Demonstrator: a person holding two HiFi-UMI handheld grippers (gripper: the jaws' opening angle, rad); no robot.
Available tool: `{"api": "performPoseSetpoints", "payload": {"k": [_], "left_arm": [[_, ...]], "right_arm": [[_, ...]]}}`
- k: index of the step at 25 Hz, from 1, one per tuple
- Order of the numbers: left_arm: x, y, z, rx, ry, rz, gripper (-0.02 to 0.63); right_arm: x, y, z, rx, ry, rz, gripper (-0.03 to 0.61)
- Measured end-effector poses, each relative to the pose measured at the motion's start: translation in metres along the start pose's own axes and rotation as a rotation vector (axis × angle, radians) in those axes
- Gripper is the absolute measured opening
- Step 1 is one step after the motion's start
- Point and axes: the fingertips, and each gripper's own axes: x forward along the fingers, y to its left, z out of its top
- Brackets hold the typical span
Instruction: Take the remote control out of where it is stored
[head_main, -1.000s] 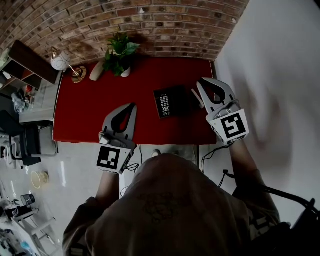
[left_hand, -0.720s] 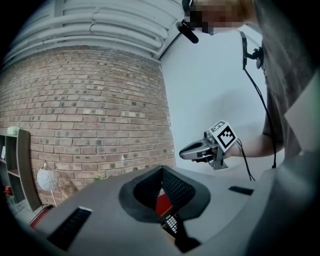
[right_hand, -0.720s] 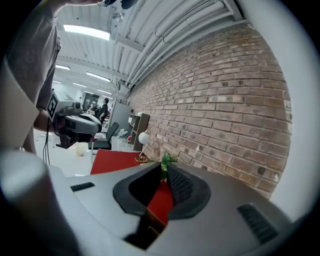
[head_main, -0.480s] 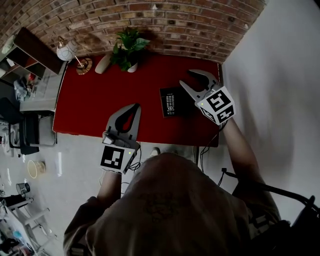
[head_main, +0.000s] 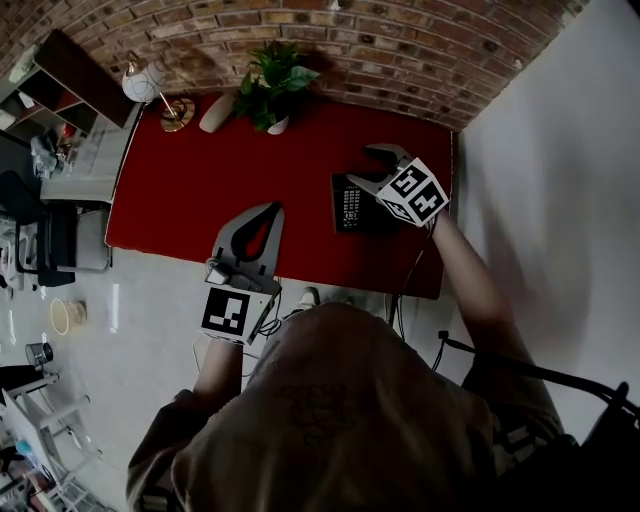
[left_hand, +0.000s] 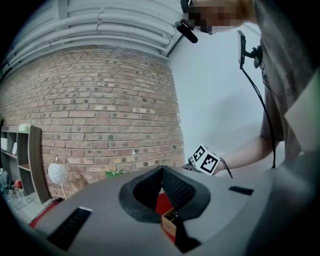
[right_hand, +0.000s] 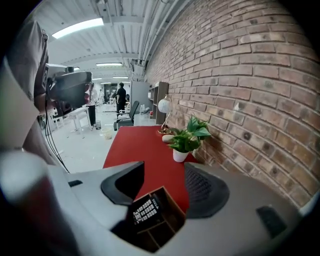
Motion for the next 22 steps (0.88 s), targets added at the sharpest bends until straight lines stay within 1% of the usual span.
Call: {"api": "performPoseSetpoints", "payload": {"k": [3,6,13,18,20,22], "left_arm": [[-0.001,0.005,-0.003,-0.004,0.007,0.013,0.011],[-0.001,0.011,-0.004,-0.006,0.016,0.022,0.011],[-0.003,0.025,-0.010,-0.034,0.028,0.049,0.011],[-0.005,0.030,-0.014,-0.027,0.042,0.051,0.011],[-0.005,0.031,-0.015,-0.013,0.048,0.048,0.011],[-0.004,0.032,-0.015,-0.015,0.049,0.048,0.011]], "right_arm": [[0.022,0.001,-0.019,0.008,0.051,0.036,0.238],[0.042,0.003,-0.044,0.023,0.127,0.078,0.250],[0.076,0.009,-0.099,0.053,0.284,0.133,0.252],[0.087,0.019,-0.119,0.083,0.348,0.178,0.252],[0.089,0.023,-0.122,0.090,0.356,0.186,0.250],[0.087,0.026,-0.122,0.087,0.357,0.184,0.250]]}}
